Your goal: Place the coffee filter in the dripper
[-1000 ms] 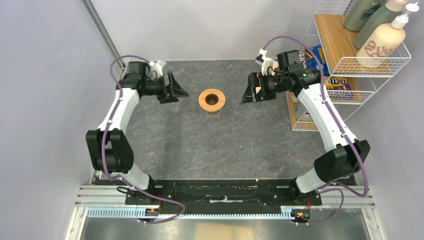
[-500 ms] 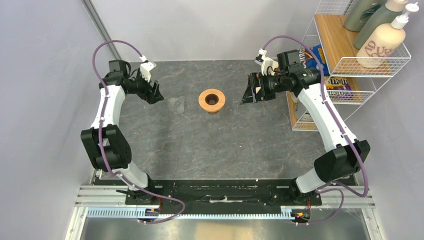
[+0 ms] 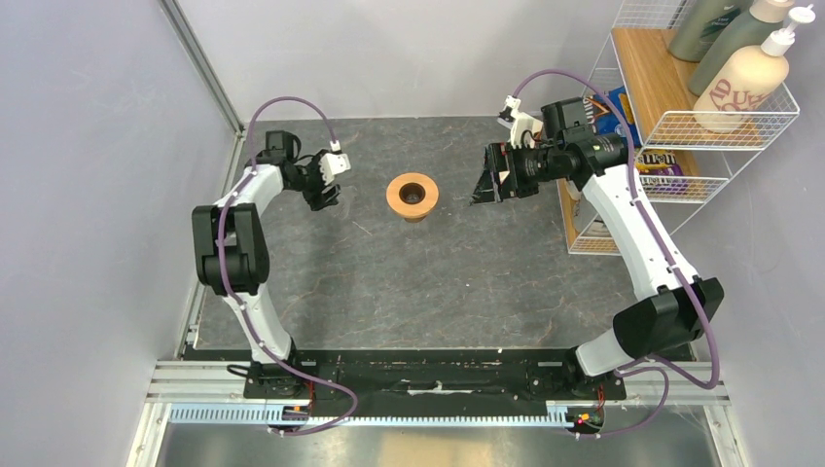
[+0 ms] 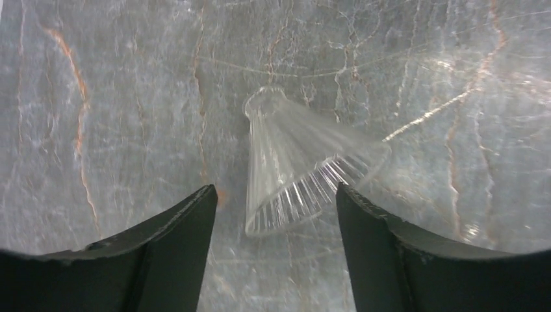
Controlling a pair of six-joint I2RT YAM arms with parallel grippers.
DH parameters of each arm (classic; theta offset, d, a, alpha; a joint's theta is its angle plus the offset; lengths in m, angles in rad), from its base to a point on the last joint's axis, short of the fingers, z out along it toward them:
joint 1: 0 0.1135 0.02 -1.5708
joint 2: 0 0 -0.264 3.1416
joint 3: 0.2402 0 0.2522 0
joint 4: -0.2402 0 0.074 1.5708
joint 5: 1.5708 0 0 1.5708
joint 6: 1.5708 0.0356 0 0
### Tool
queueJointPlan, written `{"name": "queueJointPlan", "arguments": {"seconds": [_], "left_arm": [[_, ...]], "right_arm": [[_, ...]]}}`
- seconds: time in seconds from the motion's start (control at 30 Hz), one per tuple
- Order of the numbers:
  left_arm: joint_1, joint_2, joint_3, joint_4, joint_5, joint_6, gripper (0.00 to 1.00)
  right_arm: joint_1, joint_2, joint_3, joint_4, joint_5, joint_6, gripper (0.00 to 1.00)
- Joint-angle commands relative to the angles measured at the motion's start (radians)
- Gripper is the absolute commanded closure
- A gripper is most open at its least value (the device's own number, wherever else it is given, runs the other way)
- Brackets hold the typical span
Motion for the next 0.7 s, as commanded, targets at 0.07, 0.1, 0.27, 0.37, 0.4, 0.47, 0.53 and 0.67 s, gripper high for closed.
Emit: {"name": "queueJointPlan", "arguments": {"seconds": [0.07, 0.1, 0.27, 0.37, 0.4, 0.47, 0.53, 0.67], "left_arm": [[-0.039, 0.034, 0.031, 0.130, -0.015, 0.069, 0.39], [-0.040, 0.034, 0.034, 0.123, -0.017, 0.076, 0.43], [-0.040, 0.039, 0.051, 0.065, -0.036, 0.117, 0.59], [-0.040, 0.031, 0.055, 0.041, -0.038, 0.109, 0.71], [-0.039, 0.022, 0.055, 0.034, -0.037, 0.105, 0.76], [-0.038, 0.003, 0.049, 0.021, -0.037, 0.088, 0.85], [-0.040, -0.018, 0.038, 0.007, -0.040, 0.073, 0.92], [-0.040, -0.068, 0.058, -0.019, -0.048, -0.082, 0.98]], "right_arm": [[0.002, -0.038, 0.024, -0.025, 0.010, -0.021, 0.01], [0.002, -0.040, 0.024, -0.027, 0.012, -0.025, 0.01], [0.002, -0.048, 0.015, -0.028, 0.014, -0.032, 0.01], [0.002, -0.046, 0.016, -0.027, 0.015, -0.033, 0.01], [0.001, -0.048, 0.016, -0.027, 0.015, -0.035, 0.01], [0.002, -0.048, 0.014, -0.026, 0.015, -0.036, 0.01], [0.001, -0.052, 0.009, -0.022, 0.015, -0.034, 0.01], [0.000, -0.053, 0.007, -0.021, 0.006, -0.032, 0.01]]}}
